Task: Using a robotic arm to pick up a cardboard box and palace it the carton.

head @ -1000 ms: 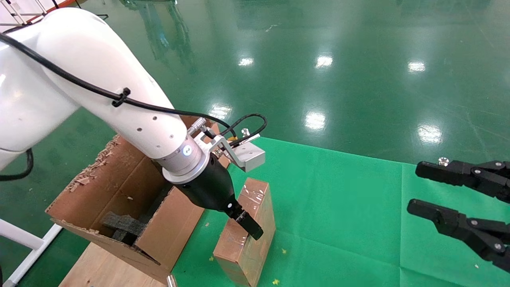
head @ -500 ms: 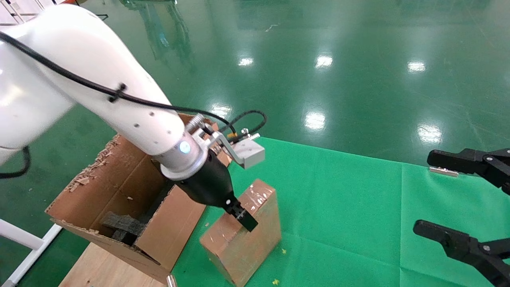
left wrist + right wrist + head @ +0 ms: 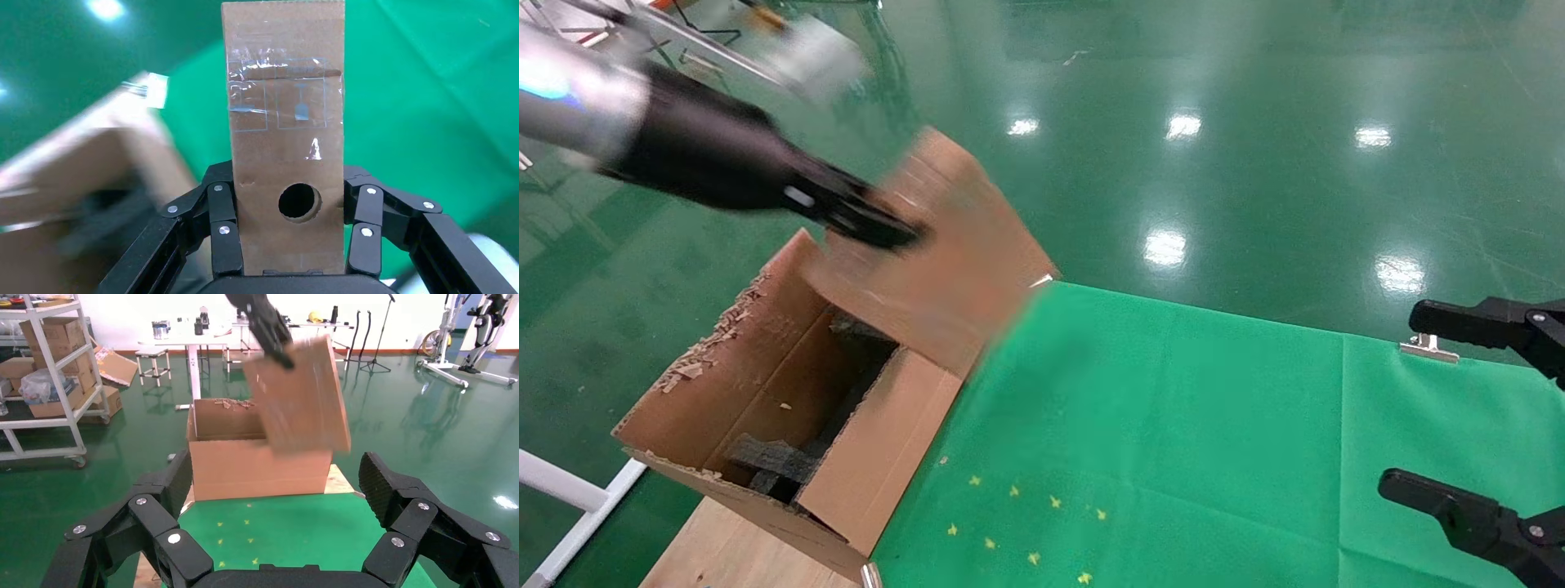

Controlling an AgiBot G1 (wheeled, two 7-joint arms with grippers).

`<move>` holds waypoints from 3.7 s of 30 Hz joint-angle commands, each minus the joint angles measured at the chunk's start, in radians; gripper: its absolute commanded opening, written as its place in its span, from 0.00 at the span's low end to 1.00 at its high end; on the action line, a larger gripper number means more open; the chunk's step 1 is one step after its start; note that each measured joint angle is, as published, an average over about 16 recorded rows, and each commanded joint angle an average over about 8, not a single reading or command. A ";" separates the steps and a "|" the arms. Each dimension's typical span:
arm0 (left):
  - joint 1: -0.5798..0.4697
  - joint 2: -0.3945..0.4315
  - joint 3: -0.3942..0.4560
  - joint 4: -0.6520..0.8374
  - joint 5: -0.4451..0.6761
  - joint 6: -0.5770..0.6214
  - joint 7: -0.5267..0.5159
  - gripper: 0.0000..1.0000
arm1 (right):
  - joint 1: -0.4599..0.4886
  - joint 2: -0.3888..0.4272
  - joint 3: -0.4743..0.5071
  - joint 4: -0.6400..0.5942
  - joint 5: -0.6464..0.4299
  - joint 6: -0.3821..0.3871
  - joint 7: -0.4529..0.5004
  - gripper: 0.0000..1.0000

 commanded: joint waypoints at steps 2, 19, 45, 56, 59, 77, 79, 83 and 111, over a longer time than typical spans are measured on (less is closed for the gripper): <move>-0.065 -0.057 -0.020 0.052 0.045 0.014 0.080 0.00 | 0.000 0.000 0.000 0.000 0.000 0.000 0.000 1.00; 0.131 -0.044 0.056 0.650 0.173 -0.241 0.450 0.00 | 0.000 0.000 0.000 0.000 0.000 0.000 0.000 1.00; 0.315 0.249 0.086 1.141 0.202 -0.454 0.496 0.00 | 0.000 0.000 0.000 0.000 0.000 0.000 0.000 1.00; 0.394 0.294 0.084 1.194 0.199 -0.545 0.453 0.00 | 0.000 0.000 0.000 0.000 0.000 0.000 0.000 1.00; 0.416 0.302 0.081 1.199 0.194 -0.595 0.440 0.17 | 0.000 0.000 0.000 0.000 0.000 0.000 0.000 1.00; 0.443 0.311 0.075 1.206 0.186 -0.655 0.428 1.00 | 0.000 0.000 0.000 0.000 0.000 0.000 0.000 1.00; 0.441 0.310 0.076 1.206 0.187 -0.653 0.428 1.00 | 0.000 0.000 0.000 0.000 0.000 0.000 0.000 1.00; 0.438 0.309 0.076 1.204 0.188 -0.649 0.429 1.00 | 0.000 0.000 0.000 0.000 0.000 0.000 0.000 1.00; 0.203 0.180 -0.006 1.006 0.080 -0.515 0.479 1.00 | 0.000 0.000 0.000 -0.001 0.001 0.000 0.000 1.00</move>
